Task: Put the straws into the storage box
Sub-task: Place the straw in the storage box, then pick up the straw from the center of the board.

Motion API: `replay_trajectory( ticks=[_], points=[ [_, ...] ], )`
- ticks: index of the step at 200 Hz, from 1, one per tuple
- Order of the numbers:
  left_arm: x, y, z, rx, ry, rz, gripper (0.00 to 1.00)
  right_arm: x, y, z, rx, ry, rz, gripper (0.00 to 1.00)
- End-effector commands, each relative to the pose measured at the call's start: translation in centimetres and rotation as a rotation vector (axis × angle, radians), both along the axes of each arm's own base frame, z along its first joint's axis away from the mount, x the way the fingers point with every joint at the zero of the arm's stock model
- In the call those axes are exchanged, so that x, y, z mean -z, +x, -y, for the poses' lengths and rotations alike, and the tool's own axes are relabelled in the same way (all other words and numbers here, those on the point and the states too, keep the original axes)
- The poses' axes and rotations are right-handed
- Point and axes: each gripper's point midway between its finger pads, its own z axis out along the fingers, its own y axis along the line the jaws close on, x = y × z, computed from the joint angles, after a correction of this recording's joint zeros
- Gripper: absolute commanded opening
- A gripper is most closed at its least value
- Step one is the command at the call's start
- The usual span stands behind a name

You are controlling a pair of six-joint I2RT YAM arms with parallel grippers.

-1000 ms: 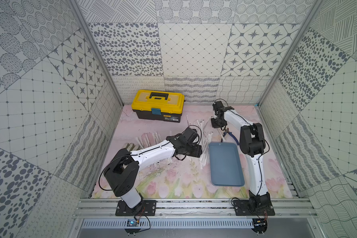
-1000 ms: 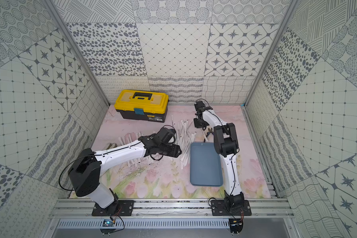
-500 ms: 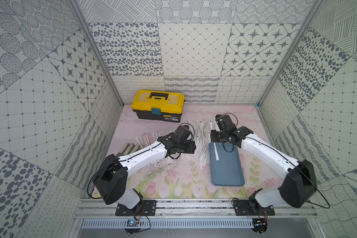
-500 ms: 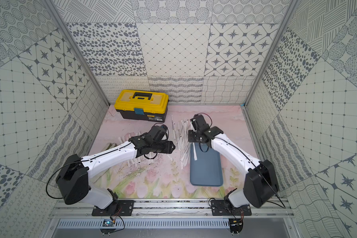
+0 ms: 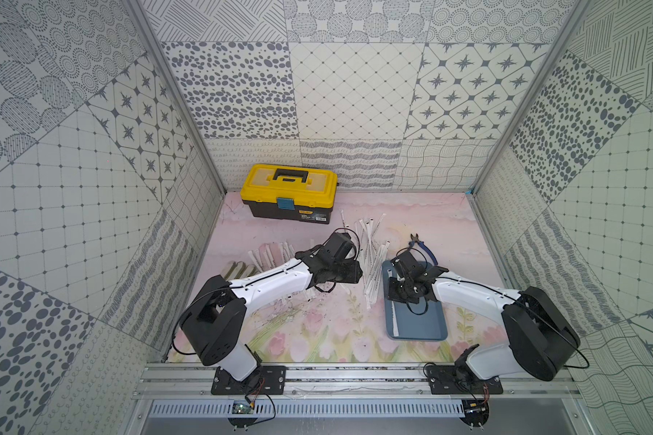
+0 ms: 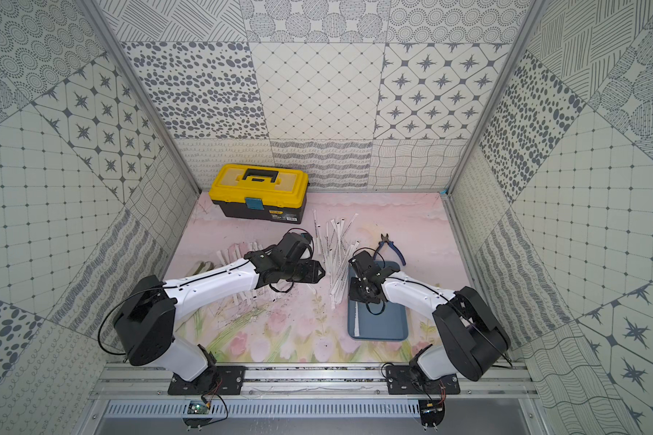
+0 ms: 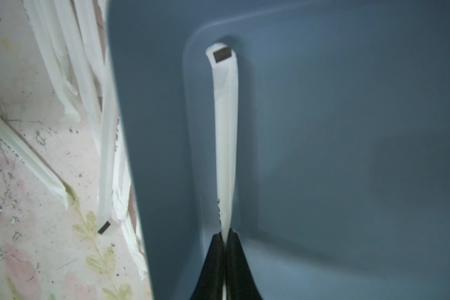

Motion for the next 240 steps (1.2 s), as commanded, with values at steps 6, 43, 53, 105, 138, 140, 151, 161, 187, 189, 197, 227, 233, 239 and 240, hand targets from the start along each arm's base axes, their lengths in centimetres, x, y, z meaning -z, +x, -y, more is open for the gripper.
replay_trajectory(
  ticks=[6,43,53,105,138,140,151,161,187,189,197,227,233,239,240],
  points=[
    [-0.6,0.3,0.8,0.017,-0.043,0.027,0.46,0.1,1.9,-1.5,-0.008,0.036,0.041,0.07],
    [-0.4,0.2,0.7,0.021,-0.038,0.023,0.46,0.8,2.0,-1.5,-0.026,0.01,0.032,0.11],
    [-0.4,0.2,0.6,0.019,-0.033,0.024,0.46,0.7,1.7,-1.3,-0.028,0.003,0.032,0.14],
    [-1.0,0.9,-3.7,-0.079,0.051,0.029,0.46,-5.3,0.7,-1.0,-0.02,0.04,0.055,0.36],
    [0.8,0.1,-13.2,-0.331,0.315,-0.034,0.47,-9.9,0.2,-3.6,-0.123,-0.008,0.098,0.33],
    [1.0,0.0,-13.6,-0.343,0.323,-0.04,0.47,-10.1,0.3,-4.3,-0.142,-0.009,0.105,0.33],
    [2.3,-0.8,-15.6,-0.39,0.336,-0.076,0.48,-9.5,1.1,-6.9,-0.226,-0.073,0.125,0.33],
    [2.9,-1.2,-17.0,-0.429,0.331,-0.108,0.48,-8.7,2.2,-9.3,-0.292,-0.114,0.137,0.33],
    [2.3,-1.5,-19.3,-0.486,0.294,-0.094,0.47,-7.5,5.9,-15.5,-0.41,-0.118,0.205,0.37],
    [2.2,-1.5,-19.4,-0.487,0.289,-0.088,0.47,-7.3,6.2,-15.9,-0.42,-0.12,0.204,0.38],
    [1.8,-1.4,-19.8,-0.495,0.275,-0.075,0.46,-6.7,7.1,-17.1,-0.451,-0.14,0.201,0.4],
    [1.4,-1.6,-20.3,-0.499,0.248,-0.064,0.46,-3.8,9.6,-19.8,-0.519,-0.2,0.195,0.45],
    [1.5,-1.7,-20.2,-0.498,0.244,-0.07,0.46,-3.3,10.0,-20.1,-0.526,-0.211,0.19,0.44],
    [1.6,-1.7,-20.2,-0.497,0.238,-0.072,0.45,-2.7,10.4,-20.3,-0.53,-0.226,0.186,0.44],
    [1.6,-1.7,-20.1,-0.497,0.236,-0.072,0.45,-2.6,10.4,-20.3,-0.532,-0.227,0.185,0.44]
  ],
)
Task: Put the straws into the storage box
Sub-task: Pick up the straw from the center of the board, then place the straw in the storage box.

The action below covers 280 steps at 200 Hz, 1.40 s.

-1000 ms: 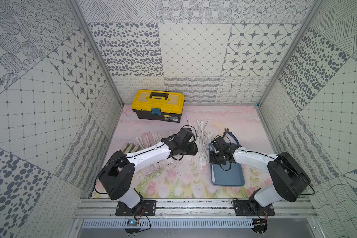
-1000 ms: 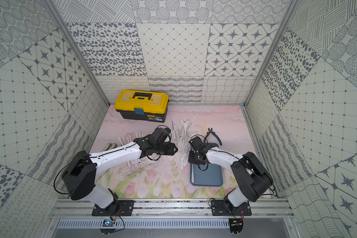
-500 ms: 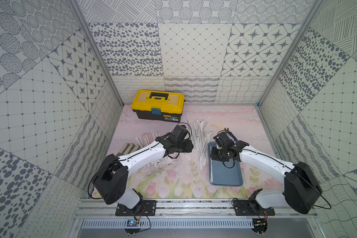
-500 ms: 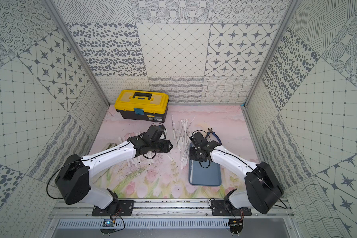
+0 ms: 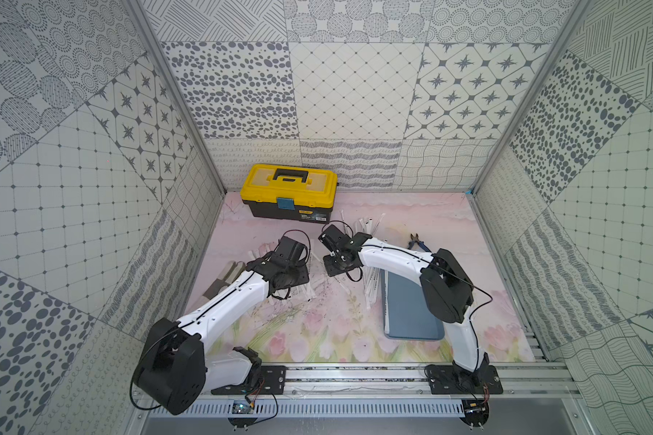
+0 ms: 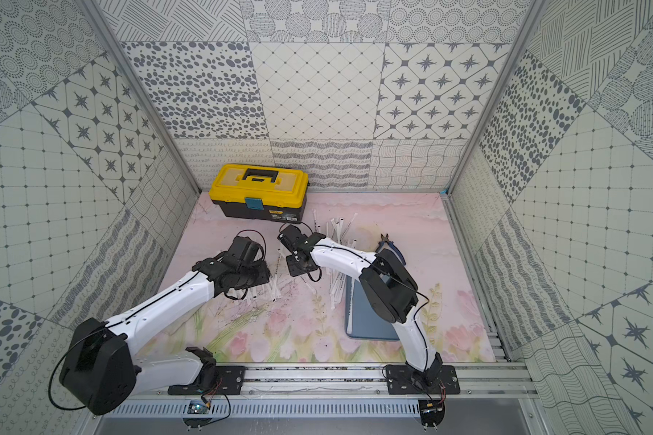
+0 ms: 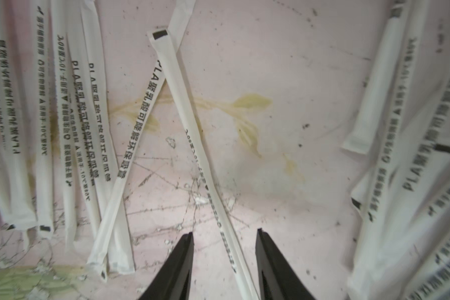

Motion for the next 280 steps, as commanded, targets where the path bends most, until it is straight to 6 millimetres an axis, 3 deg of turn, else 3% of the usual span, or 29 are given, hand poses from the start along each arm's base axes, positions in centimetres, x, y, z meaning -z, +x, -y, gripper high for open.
replay_trajectory(
  ticks=[1,52,84,104,119,135,148,163,185,205,221,240,280],
  points=[
    [0.5,-0.9,-1.3,-0.026,0.015,-0.024,0.45,0.2,1.7,-0.8,-0.06,-0.058,0.039,0.44],
    [0.3,-0.8,-0.7,0.0,-0.013,-0.022,0.4,3.9,1.7,-1.2,-0.076,-0.111,-0.014,0.27],
    [0.1,-0.6,-0.7,0.005,-0.013,-0.012,0.39,3.8,1.2,-0.7,-0.075,-0.106,-0.01,0.14],
    [-0.8,-0.1,-0.9,0.009,0.002,0.008,0.39,1.3,0.6,-0.6,-0.062,-0.051,0.001,0.1],
    [-2.4,0.4,-1.2,0.01,0.026,0.044,0.39,-2.5,-0.6,-0.4,-0.033,0.054,0.017,0.1],
    [-4.1,1.1,-0.7,0.027,0.007,0.098,0.39,-6.1,-2.4,1.5,0.034,0.177,0.032,0.09],
    [-4.8,1.5,1.1,0.058,-0.06,0.134,0.39,-7.6,-4.0,4.5,0.117,0.251,0.026,0.09],
    [-5.6,1.7,5.1,0.143,-0.152,0.18,0.39,-7.8,-5.6,9.5,0.257,0.303,0.013,0.08],
    [-5.0,0.6,12.4,0.302,-0.227,0.15,0.38,-6.0,-8.0,17.0,0.445,0.313,-0.003,0.07],
    [-3.1,-0.9,18.3,0.426,-0.288,0.06,0.36,-4.2,-9.5,20.8,0.521,0.31,-0.034,0.07],
    [-1.4,-1.9,21.4,0.492,-0.306,0.005,0.35,-2.7,-9.7,21.7,0.522,0.296,-0.055,0.07],
    [-0.1,-2.6,23.4,0.536,-0.309,-0.038,0.35,-0.7,-9.4,21.7,0.498,0.259,-0.085,0.06],
    [0.7,-2.7,23.2,0.537,-0.272,-0.043,0.35,2.4,-8.8,20.1,0.449,0.241,-0.148,0.05]
  ],
)
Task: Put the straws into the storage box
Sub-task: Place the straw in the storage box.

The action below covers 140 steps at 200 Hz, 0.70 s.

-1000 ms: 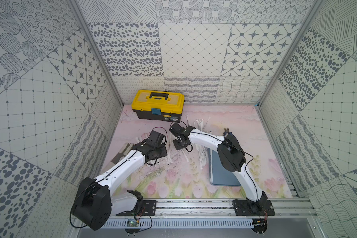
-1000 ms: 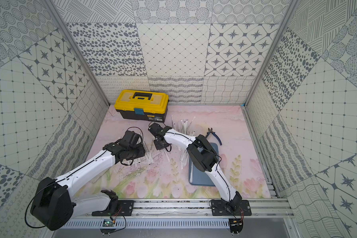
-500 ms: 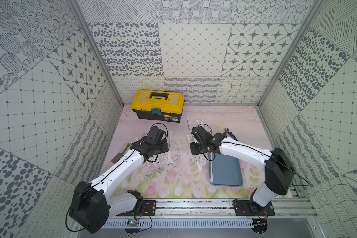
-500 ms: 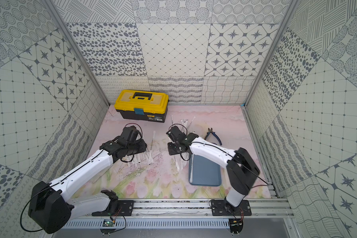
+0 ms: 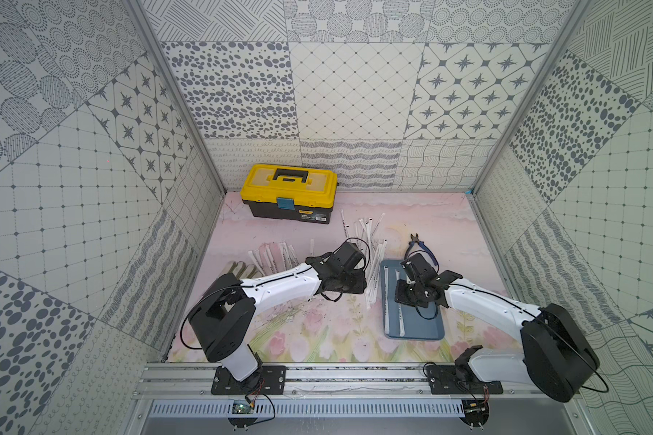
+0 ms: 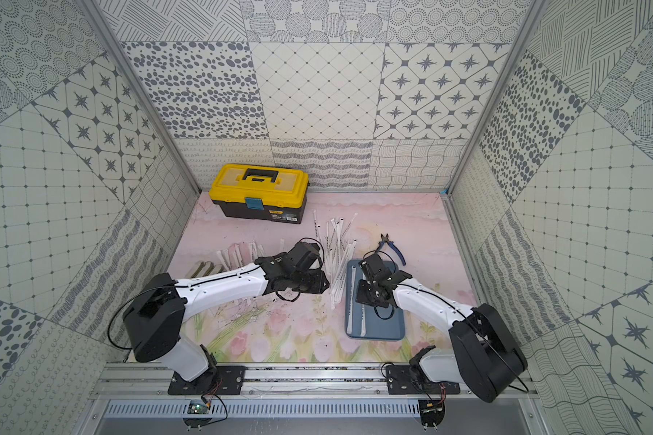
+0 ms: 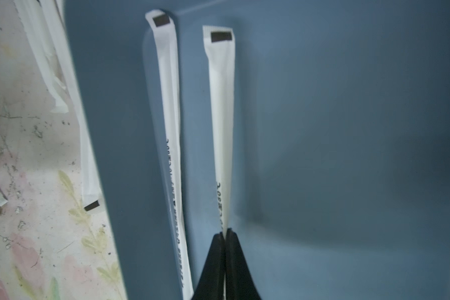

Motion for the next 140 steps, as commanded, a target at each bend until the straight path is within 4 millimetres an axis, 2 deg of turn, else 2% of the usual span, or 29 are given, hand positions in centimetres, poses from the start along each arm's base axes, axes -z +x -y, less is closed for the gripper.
replay_trajectory(
  ticks=[1,48,92,124,140],
  points=[
    [-0.6,-0.3,2.1,0.042,-0.063,0.002,0.35,0.0,1.4,-2.0,-0.048,0.063,0.038,0.05],
    [-0.2,-0.4,1.5,0.042,-0.041,0.007,0.35,1.3,1.2,-2.3,-0.05,0.064,0.011,0.05],
    [0.1,-0.4,1.8,0.052,-0.044,0.0,0.34,1.3,1.9,-3.0,-0.049,0.072,0.028,0.06],
    [0.4,-0.5,1.4,0.051,-0.025,0.003,0.34,2.0,1.4,-2.7,-0.034,0.068,0.011,0.09],
    [0.3,-0.3,0.8,0.044,-0.012,0.015,0.34,1.7,1.2,-2.8,-0.038,0.075,0.013,0.12]
  ],
)
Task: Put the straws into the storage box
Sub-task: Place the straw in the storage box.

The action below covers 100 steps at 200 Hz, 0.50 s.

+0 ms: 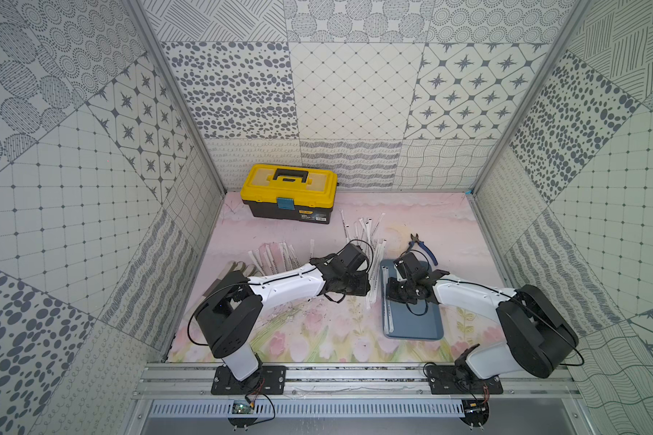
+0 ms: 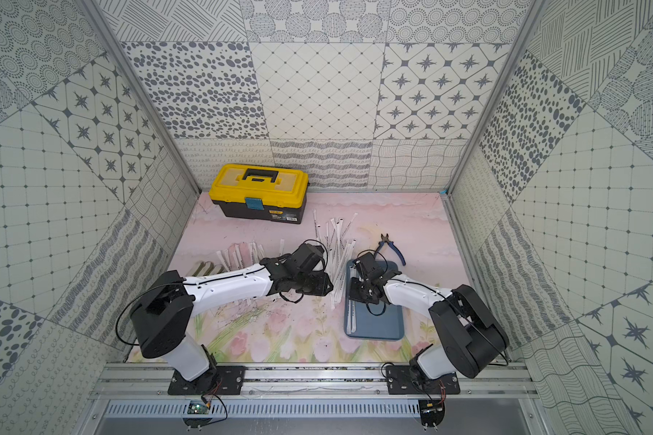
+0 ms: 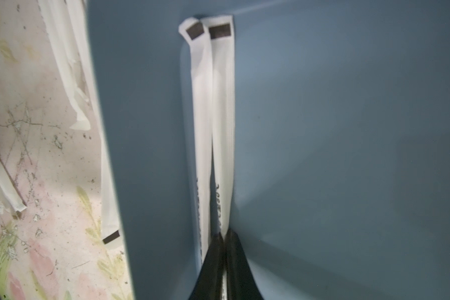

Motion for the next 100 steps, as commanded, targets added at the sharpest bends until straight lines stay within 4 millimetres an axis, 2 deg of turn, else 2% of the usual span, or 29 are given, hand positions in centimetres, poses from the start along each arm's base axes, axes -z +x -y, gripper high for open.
replay_trajectory(
  ticks=[1,25,35,54,65,80,100],
  points=[
    [-0.4,0.2,-0.1,0.016,0.002,0.032,0.34,0.4,-0.6,0.0,0.001,-0.005,-0.019,0.12],
    [-1.2,1.1,-2.0,-0.019,0.023,0.05,0.35,-2.5,-0.7,-0.1,-0.003,0.002,0.013,0.21],
    [-1.7,1.7,-3.2,-0.042,0.041,0.07,0.35,-4.0,-1.0,0.2,0.008,0.005,0.016,0.27],
    [-2.9,3.1,-6.9,-0.109,0.128,0.113,0.41,-7.1,-1.6,0.5,0.02,-0.002,0.022,0.36],
    [-3.4,3.6,-9.5,-0.151,0.228,0.156,0.5,-8.8,-1.4,0.5,0.018,-0.022,0.039,0.37],
    [-4.0,4.3,-11.9,-0.187,0.345,0.224,0.64,-10.4,0.8,0.3,0.004,-0.078,0.091,0.36],
    [-3.7,4.6,-12.2,-0.203,0.351,0.223,0.65,-11.2,6.2,-0.7,-0.022,-0.179,0.183,0.32]
  ],
)
